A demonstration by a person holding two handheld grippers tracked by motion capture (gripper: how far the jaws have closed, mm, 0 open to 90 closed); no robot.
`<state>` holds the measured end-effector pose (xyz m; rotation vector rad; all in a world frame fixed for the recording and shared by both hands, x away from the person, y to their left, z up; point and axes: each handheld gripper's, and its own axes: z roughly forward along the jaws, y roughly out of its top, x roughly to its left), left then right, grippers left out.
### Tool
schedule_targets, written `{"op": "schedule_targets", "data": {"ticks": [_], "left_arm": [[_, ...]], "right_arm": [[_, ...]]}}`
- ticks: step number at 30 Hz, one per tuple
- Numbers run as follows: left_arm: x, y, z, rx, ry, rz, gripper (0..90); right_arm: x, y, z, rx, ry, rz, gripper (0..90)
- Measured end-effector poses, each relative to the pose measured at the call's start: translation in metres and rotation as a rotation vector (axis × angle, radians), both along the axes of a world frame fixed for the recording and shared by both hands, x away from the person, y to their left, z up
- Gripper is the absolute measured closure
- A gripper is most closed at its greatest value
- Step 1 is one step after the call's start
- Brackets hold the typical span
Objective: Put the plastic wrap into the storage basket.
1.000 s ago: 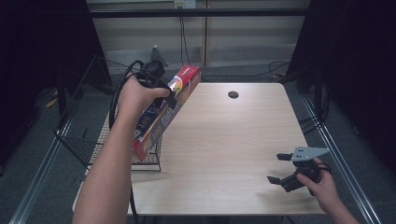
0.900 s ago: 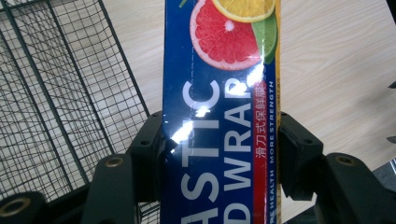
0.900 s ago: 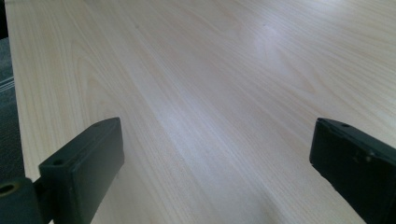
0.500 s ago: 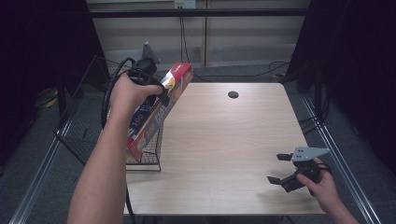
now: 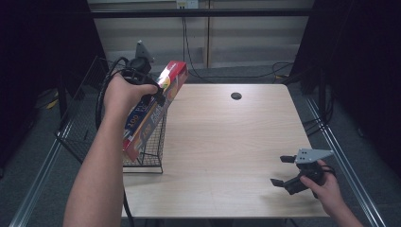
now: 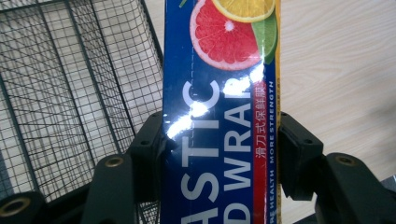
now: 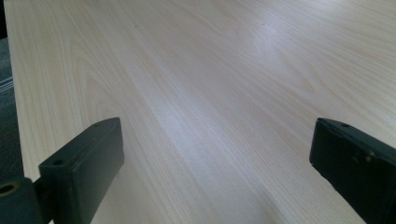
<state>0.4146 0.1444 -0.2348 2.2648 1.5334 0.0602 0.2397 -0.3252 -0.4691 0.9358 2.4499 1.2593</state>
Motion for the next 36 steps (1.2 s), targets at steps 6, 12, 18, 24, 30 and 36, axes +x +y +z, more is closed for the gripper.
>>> {"op": "schedule_targets", "data": {"ticks": [6,12,18,24,30,36], "left_arm": [[0.000,0.007,0.002,0.011,-0.005,0.015,44.1],[0.000,0.012,0.003,0.019,-0.010,0.034,44.1],[0.000,0.016,0.005,0.020,-0.008,0.043,44.1],[0.000,0.023,0.005,0.021,-0.001,0.056,44.1],[-0.001,0.031,0.006,0.023,-0.015,0.074,44.1],[-0.002,0.037,0.009,0.025,-0.021,0.095,44.1]], "right_arm": [[0.000,0.000,0.000,0.002,0.007,0.003,2.9],[0.000,0.001,-0.001,0.000,0.007,0.004,2.8],[0.000,0.001,-0.001,-0.001,0.006,0.004,2.8],[0.000,0.000,0.000,0.003,0.008,0.002,2.8],[0.000,0.001,-0.001,-0.001,0.010,0.004,2.8],[0.000,0.001,-0.001,-0.004,0.007,-0.001,2.9]]}}
